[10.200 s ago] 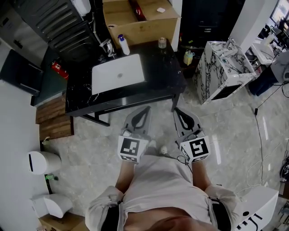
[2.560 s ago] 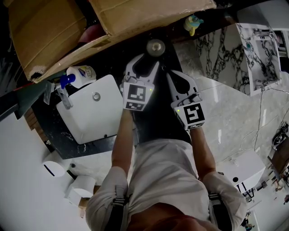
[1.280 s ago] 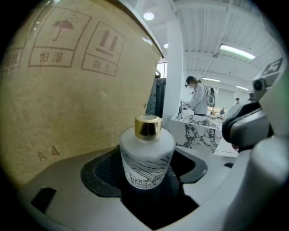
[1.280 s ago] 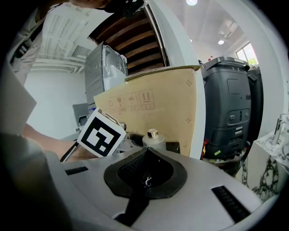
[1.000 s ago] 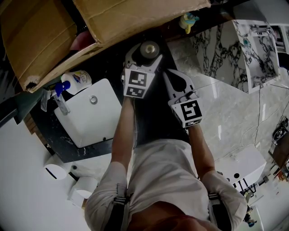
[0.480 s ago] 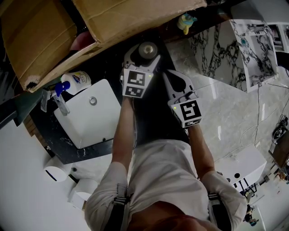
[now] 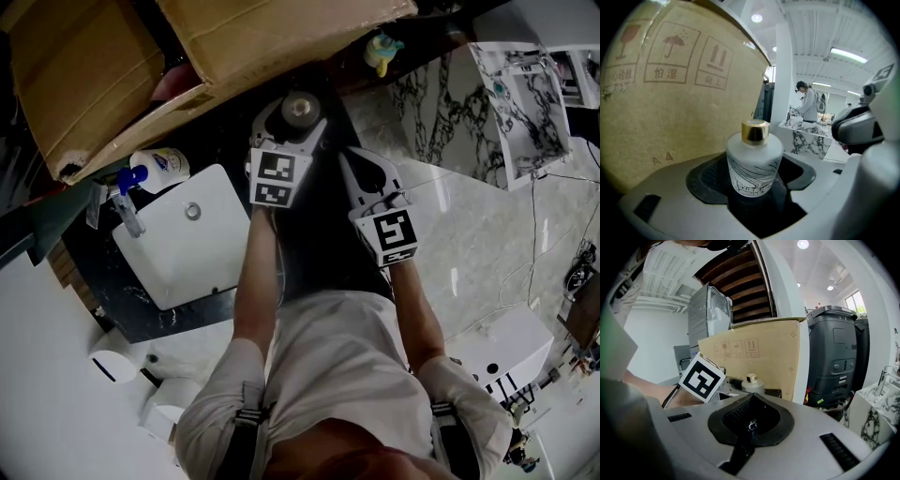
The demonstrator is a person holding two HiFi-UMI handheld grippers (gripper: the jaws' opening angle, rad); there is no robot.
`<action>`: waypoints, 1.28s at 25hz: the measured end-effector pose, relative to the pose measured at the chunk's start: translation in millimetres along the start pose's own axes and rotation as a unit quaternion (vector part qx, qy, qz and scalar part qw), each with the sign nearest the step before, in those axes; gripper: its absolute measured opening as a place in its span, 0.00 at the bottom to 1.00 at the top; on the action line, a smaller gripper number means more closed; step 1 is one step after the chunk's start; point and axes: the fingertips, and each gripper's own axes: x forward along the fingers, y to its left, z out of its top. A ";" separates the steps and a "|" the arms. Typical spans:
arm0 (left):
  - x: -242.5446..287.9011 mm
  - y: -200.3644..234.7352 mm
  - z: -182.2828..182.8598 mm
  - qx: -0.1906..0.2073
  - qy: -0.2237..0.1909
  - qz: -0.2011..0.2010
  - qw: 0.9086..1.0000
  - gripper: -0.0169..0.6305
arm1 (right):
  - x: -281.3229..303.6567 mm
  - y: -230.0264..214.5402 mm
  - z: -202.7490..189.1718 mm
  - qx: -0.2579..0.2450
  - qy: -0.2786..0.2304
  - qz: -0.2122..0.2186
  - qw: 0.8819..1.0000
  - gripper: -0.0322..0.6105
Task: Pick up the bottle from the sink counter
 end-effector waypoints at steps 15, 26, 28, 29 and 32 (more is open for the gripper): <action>-42.6 -21.9 16.2 -0.005 -0.005 0.016 1.000 0.52 | -30.8 6.4 18.3 -0.020 -0.024 0.001 1.000 0.05; -90.1 -45.7 37.7 -0.009 -0.025 0.031 0.999 0.52 | -60.3 15.7 41.0 -0.046 -0.051 0.017 0.998 0.05; -102.2 -50.3 41.5 -0.006 -0.027 0.037 0.999 0.52 | -67.1 18.4 45.6 -0.051 -0.057 0.021 0.997 0.05; -108.5 -52.3 43.1 -0.004 -0.029 0.041 0.999 0.52 | -70.2 20.2 48.0 -0.054 -0.060 0.023 0.996 0.05; -126.1 -58.1 49.7 -0.004 -0.036 0.049 0.998 0.52 | -79.0 24.8 55.0 -0.065 -0.068 0.030 0.995 0.05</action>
